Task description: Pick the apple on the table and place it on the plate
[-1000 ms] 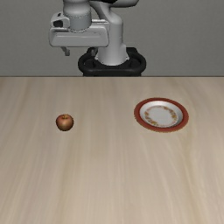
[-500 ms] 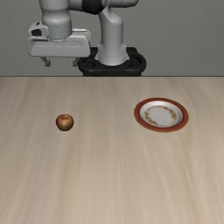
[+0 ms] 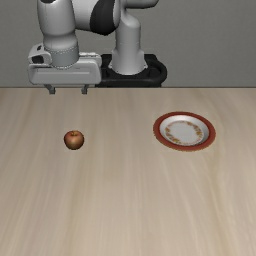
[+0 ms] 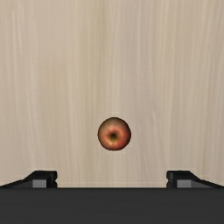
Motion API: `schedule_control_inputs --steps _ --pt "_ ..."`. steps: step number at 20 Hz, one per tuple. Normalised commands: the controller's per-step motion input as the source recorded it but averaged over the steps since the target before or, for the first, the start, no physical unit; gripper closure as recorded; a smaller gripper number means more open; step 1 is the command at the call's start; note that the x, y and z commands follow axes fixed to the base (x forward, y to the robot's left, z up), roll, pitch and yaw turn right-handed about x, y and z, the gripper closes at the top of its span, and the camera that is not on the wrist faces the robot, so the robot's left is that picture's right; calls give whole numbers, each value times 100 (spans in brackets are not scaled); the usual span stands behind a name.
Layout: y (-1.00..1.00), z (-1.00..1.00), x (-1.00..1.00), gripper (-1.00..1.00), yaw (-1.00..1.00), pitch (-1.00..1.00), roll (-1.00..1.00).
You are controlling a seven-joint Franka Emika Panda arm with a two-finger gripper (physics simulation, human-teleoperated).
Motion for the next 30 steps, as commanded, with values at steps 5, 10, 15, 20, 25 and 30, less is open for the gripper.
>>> schedule_control_inputs --steps 5,10,15,20,25,30 --pt "0 -100 0 -100 0 0 0" --pt "0 -100 0 -100 0 0 0" --pt "-20 -80 0 -100 0 0 0" --pt "0 -20 0 100 0 0 0" --pt "0 0 0 100 0 0 0" --pt "0 20 0 100 0 0 0"
